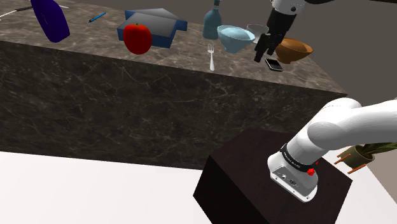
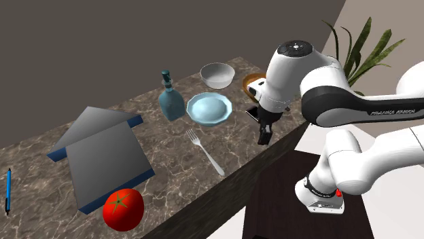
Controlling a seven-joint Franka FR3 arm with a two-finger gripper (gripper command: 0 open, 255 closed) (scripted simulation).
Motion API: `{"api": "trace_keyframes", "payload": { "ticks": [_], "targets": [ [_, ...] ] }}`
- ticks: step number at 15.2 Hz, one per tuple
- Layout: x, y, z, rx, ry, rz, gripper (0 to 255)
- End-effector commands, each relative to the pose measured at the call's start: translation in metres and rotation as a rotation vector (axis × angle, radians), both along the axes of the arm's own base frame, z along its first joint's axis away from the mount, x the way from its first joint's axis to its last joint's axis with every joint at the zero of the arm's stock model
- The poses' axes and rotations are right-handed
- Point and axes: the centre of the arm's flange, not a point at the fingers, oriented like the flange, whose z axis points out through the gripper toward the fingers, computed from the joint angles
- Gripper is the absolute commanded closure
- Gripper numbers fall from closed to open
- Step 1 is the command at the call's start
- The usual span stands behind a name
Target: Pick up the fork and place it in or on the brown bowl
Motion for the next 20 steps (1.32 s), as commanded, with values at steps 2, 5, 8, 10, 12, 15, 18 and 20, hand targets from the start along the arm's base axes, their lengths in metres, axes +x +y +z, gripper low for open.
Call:
{"api": "trace_keyframes", "payload": {
  "ticks": [2,5,8,10,12,15,18,20],
  "targets": [
    [0.011,0.007,-0.002,0.005,-0.004,-0.043,0],
    [0.045,0.023,-0.008,0.02,-0.015,-0.17,0],
    [0.081,0.036,-0.014,0.035,-0.027,-0.298,0],
    [0.106,0.041,-0.017,0.045,-0.034,-0.383,0],
    [0.131,0.045,-0.02,0.055,-0.042,-0.468,0],
    [0.17,0.046,-0.024,0.069,-0.054,-0.596,0],
    [0.208,0.043,-0.028,0.084,-0.065,-0.724,0],
    [0.227,0.039,-0.03,0.092,-0.071,-0.787,0]
  ]
}}
